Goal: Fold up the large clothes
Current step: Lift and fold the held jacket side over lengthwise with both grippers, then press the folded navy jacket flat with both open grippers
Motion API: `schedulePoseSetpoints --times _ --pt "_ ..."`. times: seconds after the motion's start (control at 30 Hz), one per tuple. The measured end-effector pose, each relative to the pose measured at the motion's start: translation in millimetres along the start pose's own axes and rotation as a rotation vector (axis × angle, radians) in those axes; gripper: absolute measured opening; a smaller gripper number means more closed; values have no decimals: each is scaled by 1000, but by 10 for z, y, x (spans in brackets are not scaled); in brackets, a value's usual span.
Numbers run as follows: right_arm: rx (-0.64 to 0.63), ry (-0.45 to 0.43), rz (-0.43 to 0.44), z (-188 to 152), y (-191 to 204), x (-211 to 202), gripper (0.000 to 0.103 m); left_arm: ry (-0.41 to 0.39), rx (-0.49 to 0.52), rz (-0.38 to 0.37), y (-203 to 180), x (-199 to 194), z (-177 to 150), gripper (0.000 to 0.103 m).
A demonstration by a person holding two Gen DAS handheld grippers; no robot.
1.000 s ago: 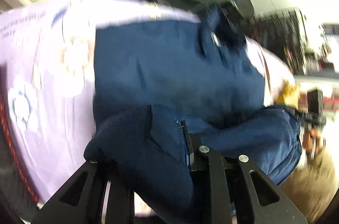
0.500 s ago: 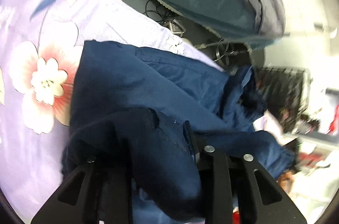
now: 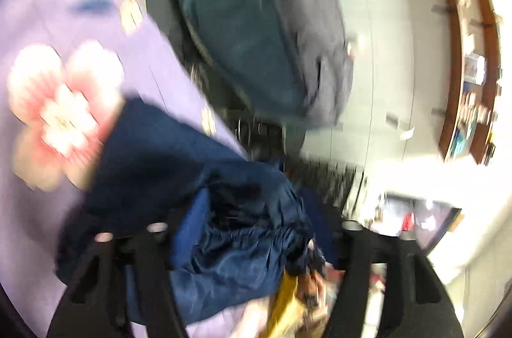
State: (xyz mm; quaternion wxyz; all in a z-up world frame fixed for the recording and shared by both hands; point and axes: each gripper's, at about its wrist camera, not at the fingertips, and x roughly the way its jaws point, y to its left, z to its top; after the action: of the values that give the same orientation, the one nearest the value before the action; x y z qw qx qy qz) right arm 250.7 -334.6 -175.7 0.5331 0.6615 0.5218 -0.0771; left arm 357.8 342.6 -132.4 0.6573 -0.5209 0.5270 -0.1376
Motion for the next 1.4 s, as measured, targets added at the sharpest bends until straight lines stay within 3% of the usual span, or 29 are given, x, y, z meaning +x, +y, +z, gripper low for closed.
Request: schedulePoseSetpoints --times 0.07,0.17,0.2,0.23,0.27,0.33,0.4,0.47,0.5,0.57,0.7,0.8,0.87,0.97,1.03,1.1,1.3,1.4 --pt "18 4 42 -40 -35 -35 22 -89 42 50 26 -255 -24 74" --pt "28 13 116 -100 -63 -149 32 -105 159 180 -42 -353 -233 74" --pt "33 14 148 -113 -92 -201 41 -106 212 232 -87 -351 -332 74" --pt "47 1 216 -149 -109 -281 67 -107 278 289 -140 -339 -471 75" --pt "60 -28 270 -185 -117 -391 77 -108 341 332 -172 -342 -610 76" --pt "46 -76 315 -225 -103 -589 82 -116 466 388 -247 -322 -962 77" --pt "-61 -112 241 -316 19 -757 82 -108 541 405 -260 -251 -1274 82" --pt "-258 -101 68 -469 240 -781 82 -100 615 453 -253 -126 -1607 82" --pt "-409 -98 -60 -620 375 -751 82 -97 643 473 -238 -68 -1699 82" --pt "-596 -131 -228 -852 478 -699 82 -96 665 507 -169 94 -1799 82" --pt "-836 -249 -447 -1233 385 -598 82 -90 636 500 -33 160 -1961 82" --pt "-1117 -314 -592 -1636 300 -436 82 -104 771 581 -70 256 -2162 82" --pt "-1312 -309 -664 -1967 236 -228 82 -92 866 638 -75 395 -2306 82" --pt "-1488 -228 -739 -2271 91 150 82 -70 980 729 -55 648 -2460 82" --pt "-1542 -178 -757 -2375 23 315 82 -72 1018 791 -37 818 -2458 82" --pt "-1544 -183 -787 -2360 4 421 82 -73 1003 822 -16 936 -2355 82" --pt "-1339 -229 -822 -1798 170 448 82 -94 1007 929 -171 1375 -2004 86" --pt "-1318 -220 -854 -1591 198 495 82 -90 1021 955 -260 1583 -1902 87"
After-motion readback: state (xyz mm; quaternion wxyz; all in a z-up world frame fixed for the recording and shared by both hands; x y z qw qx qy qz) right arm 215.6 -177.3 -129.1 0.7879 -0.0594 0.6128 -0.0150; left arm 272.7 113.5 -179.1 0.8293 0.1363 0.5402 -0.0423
